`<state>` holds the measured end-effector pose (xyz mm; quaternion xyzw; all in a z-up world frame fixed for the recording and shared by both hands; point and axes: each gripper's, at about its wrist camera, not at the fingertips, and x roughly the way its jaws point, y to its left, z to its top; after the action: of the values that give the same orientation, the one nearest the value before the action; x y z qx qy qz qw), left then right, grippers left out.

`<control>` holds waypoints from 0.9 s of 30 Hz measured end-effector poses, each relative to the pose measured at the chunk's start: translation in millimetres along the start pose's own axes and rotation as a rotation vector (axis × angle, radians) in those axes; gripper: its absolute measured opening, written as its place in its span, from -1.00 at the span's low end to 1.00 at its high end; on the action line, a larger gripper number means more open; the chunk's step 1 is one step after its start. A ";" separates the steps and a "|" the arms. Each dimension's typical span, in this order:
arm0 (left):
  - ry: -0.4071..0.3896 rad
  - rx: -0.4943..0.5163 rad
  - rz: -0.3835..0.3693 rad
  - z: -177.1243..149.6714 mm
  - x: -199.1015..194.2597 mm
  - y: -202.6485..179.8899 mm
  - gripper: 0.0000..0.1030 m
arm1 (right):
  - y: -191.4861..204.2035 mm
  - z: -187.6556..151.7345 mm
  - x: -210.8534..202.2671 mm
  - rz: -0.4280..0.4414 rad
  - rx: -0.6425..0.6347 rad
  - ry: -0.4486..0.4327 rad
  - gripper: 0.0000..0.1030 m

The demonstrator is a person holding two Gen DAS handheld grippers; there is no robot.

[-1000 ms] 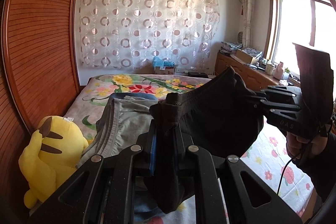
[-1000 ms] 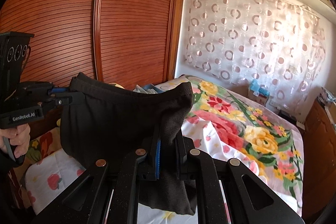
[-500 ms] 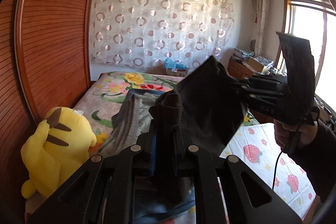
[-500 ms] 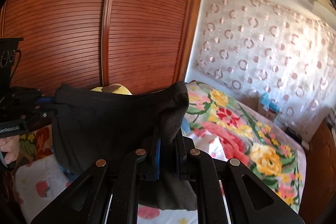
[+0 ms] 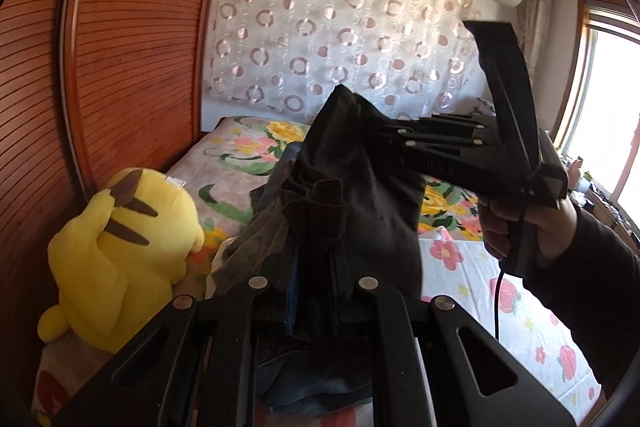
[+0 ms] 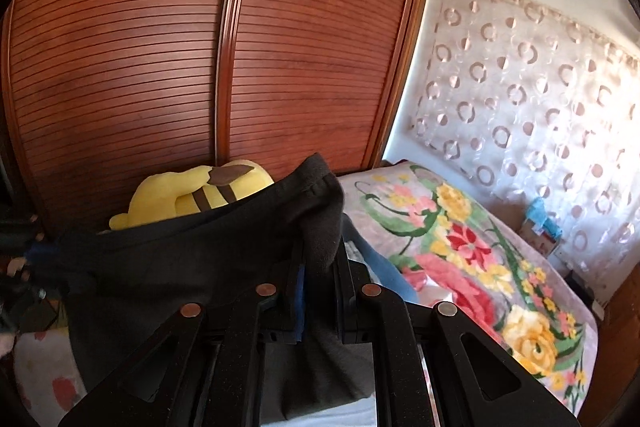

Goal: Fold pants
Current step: 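Lower the black pants onto the folded jeans stack with both tools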

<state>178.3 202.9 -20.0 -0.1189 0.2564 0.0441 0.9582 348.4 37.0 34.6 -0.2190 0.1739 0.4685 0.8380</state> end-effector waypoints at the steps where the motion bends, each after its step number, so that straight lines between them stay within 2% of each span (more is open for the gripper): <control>1: 0.005 -0.006 0.004 -1.6 0.8 1.7 -0.73 | -2.3 0.5 2.4 0.002 0.011 0.005 -0.71; 2: 0.013 -0.015 0.010 -4.0 2.0 2.8 -0.73 | -4.6 1.6 5.5 0.009 0.027 0.013 -0.53; 5: 0.038 -0.031 0.027 -10.0 8.0 5.3 -0.73 | -18.1 -3.0 1.6 0.001 0.083 0.003 -0.36; 10: 0.045 -0.031 0.043 -14.2 10.6 6.5 -0.73 | -33.2 -19.0 -13.5 0.063 0.125 -0.008 -0.35; 14: 0.057 -0.029 0.068 -17.3 14.4 6.8 -0.73 | -44.2 -33.3 -8.8 0.105 0.147 0.041 -0.36; 21: 0.075 -0.030 0.088 -20.3 20.4 9.2 -0.70 | -65.1 -48.9 26.3 0.091 0.216 0.133 -0.36; 27: 0.082 -0.016 0.106 -18.4 19.7 8.2 -0.66 | -55.4 -39.3 21.5 0.077 0.258 0.101 -0.36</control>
<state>185.2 206.8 -47.1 -0.1146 0.3008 0.0918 0.9423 403.5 5.7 2.1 -0.1259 0.2831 0.4624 0.8307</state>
